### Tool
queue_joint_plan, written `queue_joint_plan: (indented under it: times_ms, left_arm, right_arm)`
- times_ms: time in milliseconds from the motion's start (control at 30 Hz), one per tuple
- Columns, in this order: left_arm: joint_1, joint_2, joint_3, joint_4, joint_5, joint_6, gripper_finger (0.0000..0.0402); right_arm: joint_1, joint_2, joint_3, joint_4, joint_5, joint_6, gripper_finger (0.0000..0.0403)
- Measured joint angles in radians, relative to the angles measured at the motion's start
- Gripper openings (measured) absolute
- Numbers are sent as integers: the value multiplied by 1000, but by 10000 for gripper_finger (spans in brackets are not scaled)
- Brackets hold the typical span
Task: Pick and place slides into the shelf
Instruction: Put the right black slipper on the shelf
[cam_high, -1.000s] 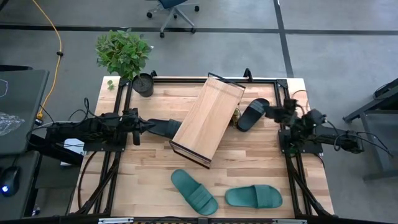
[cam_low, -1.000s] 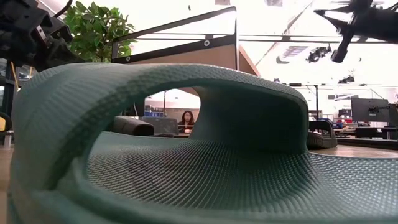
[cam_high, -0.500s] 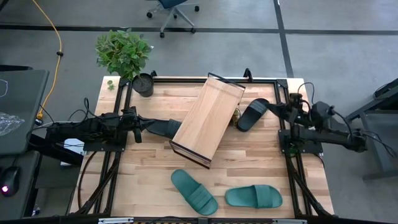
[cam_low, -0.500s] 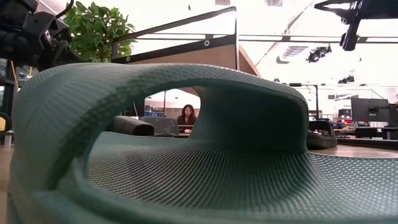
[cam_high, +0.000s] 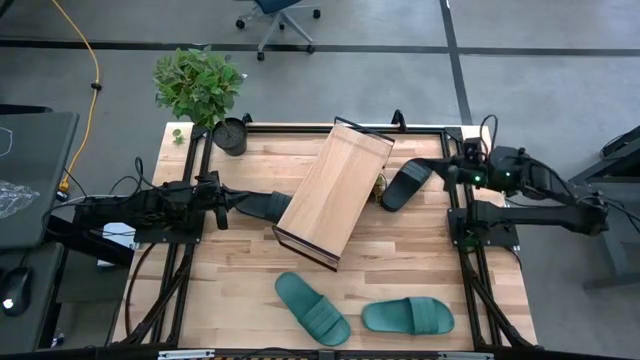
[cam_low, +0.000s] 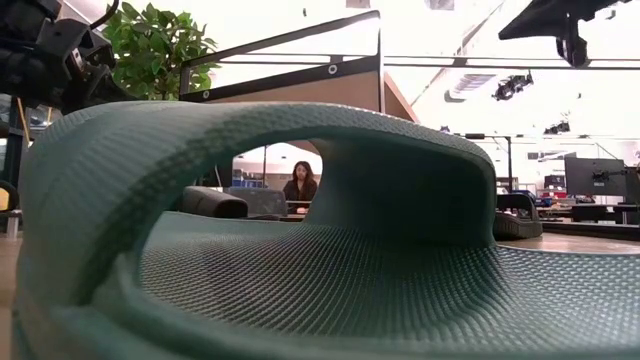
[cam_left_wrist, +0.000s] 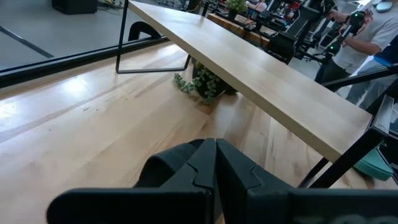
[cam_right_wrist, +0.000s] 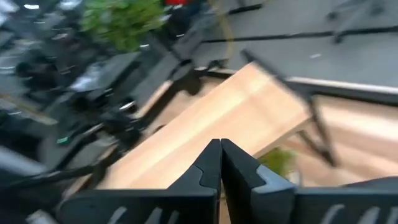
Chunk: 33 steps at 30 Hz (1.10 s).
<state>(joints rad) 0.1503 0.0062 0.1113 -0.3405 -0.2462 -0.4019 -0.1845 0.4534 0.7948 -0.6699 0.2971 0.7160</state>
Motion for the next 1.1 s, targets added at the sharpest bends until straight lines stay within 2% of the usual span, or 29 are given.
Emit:
queue_joint_plan:
  times_ms: [133, 367, 500, 767, 1000, 1100]
  left_arm:
    - [0, 0, 0, 0, 0, 0, 1]
    - [0, 0, 0, 0, 0, -2, 1]
    - [0, 0, 0, 0, 0, -2, 1]
    - [0, 0, 0, -1, 0, -2, 1]
    - [0, 0, 0, -2, 28, -25, 1]
    - [0, 0, 0, -2, 37, -25, 1]
  right_arm:
    - [-35, 79, 107, -112, 76, -75, 12]
    - [-201, 213, 279, -279, 44, -250, 52]
    - [-340, 283, 321, -294, -85, -353, 64]
    - [-666, 446, 323, -362, -336, -539, 62]
    - [-915, 582, 323, -406, -732, -686, 62]
    - [-976, 635, 323, -447, -833, -743, 62]
